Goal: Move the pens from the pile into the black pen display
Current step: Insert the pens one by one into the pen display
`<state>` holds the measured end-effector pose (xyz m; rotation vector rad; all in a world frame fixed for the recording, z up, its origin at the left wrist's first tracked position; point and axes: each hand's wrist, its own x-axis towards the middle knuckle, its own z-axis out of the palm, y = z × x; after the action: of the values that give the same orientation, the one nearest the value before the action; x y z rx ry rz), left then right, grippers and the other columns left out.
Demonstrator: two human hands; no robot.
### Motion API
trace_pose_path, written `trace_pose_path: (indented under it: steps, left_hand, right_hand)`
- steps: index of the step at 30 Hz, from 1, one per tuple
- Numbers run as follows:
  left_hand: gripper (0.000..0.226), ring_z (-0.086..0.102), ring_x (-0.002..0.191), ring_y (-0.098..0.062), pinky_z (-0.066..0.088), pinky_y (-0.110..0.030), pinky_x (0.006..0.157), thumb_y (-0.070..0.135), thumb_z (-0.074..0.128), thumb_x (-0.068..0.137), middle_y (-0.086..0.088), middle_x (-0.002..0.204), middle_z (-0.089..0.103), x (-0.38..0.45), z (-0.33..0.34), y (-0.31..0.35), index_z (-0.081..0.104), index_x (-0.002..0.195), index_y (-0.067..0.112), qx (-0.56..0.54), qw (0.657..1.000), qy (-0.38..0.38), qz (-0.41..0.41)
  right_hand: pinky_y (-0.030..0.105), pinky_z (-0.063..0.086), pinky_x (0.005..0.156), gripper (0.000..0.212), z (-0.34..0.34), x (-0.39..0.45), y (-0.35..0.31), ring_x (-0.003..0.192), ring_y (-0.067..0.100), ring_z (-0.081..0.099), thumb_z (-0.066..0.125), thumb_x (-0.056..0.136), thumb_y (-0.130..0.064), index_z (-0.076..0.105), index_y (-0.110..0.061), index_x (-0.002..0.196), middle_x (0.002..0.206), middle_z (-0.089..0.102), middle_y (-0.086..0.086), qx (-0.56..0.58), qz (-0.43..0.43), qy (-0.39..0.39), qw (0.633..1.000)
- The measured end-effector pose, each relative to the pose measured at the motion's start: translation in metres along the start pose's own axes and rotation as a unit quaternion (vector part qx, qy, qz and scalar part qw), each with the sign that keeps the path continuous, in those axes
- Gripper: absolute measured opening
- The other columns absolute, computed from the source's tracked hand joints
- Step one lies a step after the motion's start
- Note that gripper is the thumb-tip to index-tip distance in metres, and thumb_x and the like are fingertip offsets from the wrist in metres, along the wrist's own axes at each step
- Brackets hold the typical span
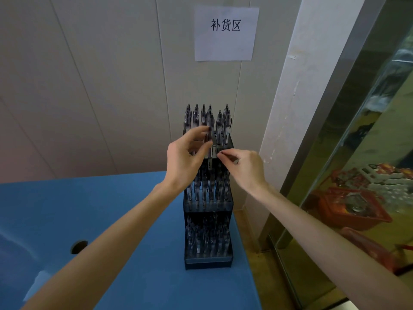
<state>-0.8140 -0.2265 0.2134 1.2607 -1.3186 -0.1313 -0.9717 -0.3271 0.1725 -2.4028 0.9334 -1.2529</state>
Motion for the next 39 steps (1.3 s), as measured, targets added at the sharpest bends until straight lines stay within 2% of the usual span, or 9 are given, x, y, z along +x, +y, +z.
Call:
trace_pose_path:
  steps: [4, 8, 12, 17, 23, 27, 30, 34, 39]
  left_hand:
    - [0.033, 0.071, 0.091, -0.004, 0.061, -0.036, 0.083, 0.020, 0.071, 0.096, 0.010, 0.113, 0.070, 0.001, 0.002, -0.004, 0.064, 0.127, 0.018, 0.055, 0.998, 0.014, 0.031]
    - [0.035, 0.070, 0.089, 0.001, 0.061, -0.030, 0.083, 0.022, 0.071, 0.096, 0.017, 0.111, 0.067, 0.004, 0.002, -0.004, 0.060, 0.129, 0.022, 0.078, 0.996, 0.023, 0.033]
    - [0.049, 0.069, 0.086, 0.001, 0.059, -0.022, 0.079, 0.021, 0.068, 0.097, 0.014, 0.115, 0.064, 0.003, 0.004, -0.009, 0.049, 0.141, 0.032, 0.109, 0.993, -0.006, 0.042]
    - [0.042, 0.069, 0.084, -0.002, 0.060, -0.030, 0.076, 0.021, 0.067, 0.098, 0.012, 0.115, 0.066, 0.004, 0.005, -0.018, 0.058, 0.138, 0.027, 0.148, 0.985, -0.005, 0.087]
    - [0.040, 0.067, 0.078, -0.006, 0.060, -0.035, 0.069, 0.027, 0.067, 0.097, 0.012, 0.101, 0.071, 0.006, 0.008, -0.027, 0.063, 0.137, 0.027, 0.212, 0.971, -0.019, 0.112]
    - [0.037, 0.071, 0.080, -0.005, 0.061, -0.035, 0.069, 0.028, 0.073, 0.093, 0.011, 0.099, 0.076, -0.002, 0.011, -0.034, 0.069, 0.130, 0.027, 0.239, 0.965, -0.049, 0.100]
    - [0.035, 0.071, 0.079, -0.006, 0.060, -0.032, 0.065, 0.028, 0.072, 0.093, 0.010, 0.098, 0.076, -0.007, 0.010, -0.037, 0.070, 0.128, 0.025, 0.264, 0.956, -0.056, 0.114]
    - [0.035, 0.071, 0.078, -0.013, 0.059, -0.031, 0.063, 0.023, 0.074, 0.092, 0.005, 0.100, 0.076, -0.006, 0.008, -0.039, 0.071, 0.127, 0.019, 0.279, 0.946, -0.069, 0.148]
    - [0.034, 0.073, 0.088, -0.019, 0.061, -0.038, 0.074, 0.021, 0.073, 0.092, 0.002, 0.107, 0.076, -0.008, 0.011, -0.039, 0.071, 0.126, 0.018, 0.273, 0.949, -0.095, 0.129]
  right_hand:
    - [0.011, 0.050, 0.060, 0.022, -0.002, 0.001, -0.002, 0.063, -0.004, 0.063, 0.069, 0.096, -0.037, 0.080, -0.020, 0.105, 0.092, 0.079, -0.008, -0.017, -0.008, 0.012, 1.000]
    - [0.006, 0.041, 0.058, 0.020, 0.003, -0.002, -0.001, 0.060, -0.007, 0.057, 0.068, 0.096, -0.037, 0.081, -0.022, 0.101, 0.090, 0.079, -0.009, -0.046, -0.019, -0.022, 0.999]
    - [0.030, 0.052, 0.054, 0.031, 0.006, -0.002, 0.001, 0.058, 0.004, 0.061, 0.058, 0.101, -0.042, 0.082, -0.023, 0.092, 0.078, 0.074, -0.008, -0.062, -0.015, -0.043, 0.997]
    - [0.014, 0.048, 0.064, 0.016, 0.002, -0.001, 0.000, 0.067, -0.004, 0.058, 0.069, 0.096, -0.032, 0.081, -0.024, 0.103, 0.094, 0.078, -0.009, -0.054, -0.024, -0.027, 0.998]
    - [0.031, 0.061, 0.076, 0.017, -0.001, 0.009, -0.001, 0.084, 0.007, 0.073, 0.073, 0.093, -0.033, 0.080, -0.029, 0.107, 0.097, 0.078, -0.011, -0.083, -0.012, -0.077, 0.993]
    - [0.028, 0.061, 0.076, 0.022, -0.008, 0.004, -0.003, 0.083, 0.004, 0.072, 0.067, 0.097, -0.026, 0.075, -0.022, 0.117, 0.101, 0.078, -0.010, -0.032, -0.003, -0.056, 0.998]
    - [0.025, 0.061, 0.074, 0.026, -0.012, -0.001, -0.001, 0.079, 0.000, 0.070, 0.065, 0.098, -0.020, 0.071, -0.019, 0.124, 0.099, 0.077, -0.011, 0.016, 0.010, -0.032, 0.999]
    - [0.027, 0.061, 0.072, 0.027, -0.016, -0.004, 0.003, 0.079, 0.001, 0.070, 0.064, 0.098, -0.020, 0.070, -0.019, 0.124, 0.098, 0.076, -0.012, 0.045, 0.023, -0.024, 0.998]
    - [0.030, 0.062, 0.070, 0.027, -0.019, -0.008, 0.003, 0.076, 0.002, 0.071, 0.064, 0.098, -0.020, 0.069, -0.019, 0.124, 0.096, 0.075, -0.012, 0.061, 0.035, -0.026, 0.997]
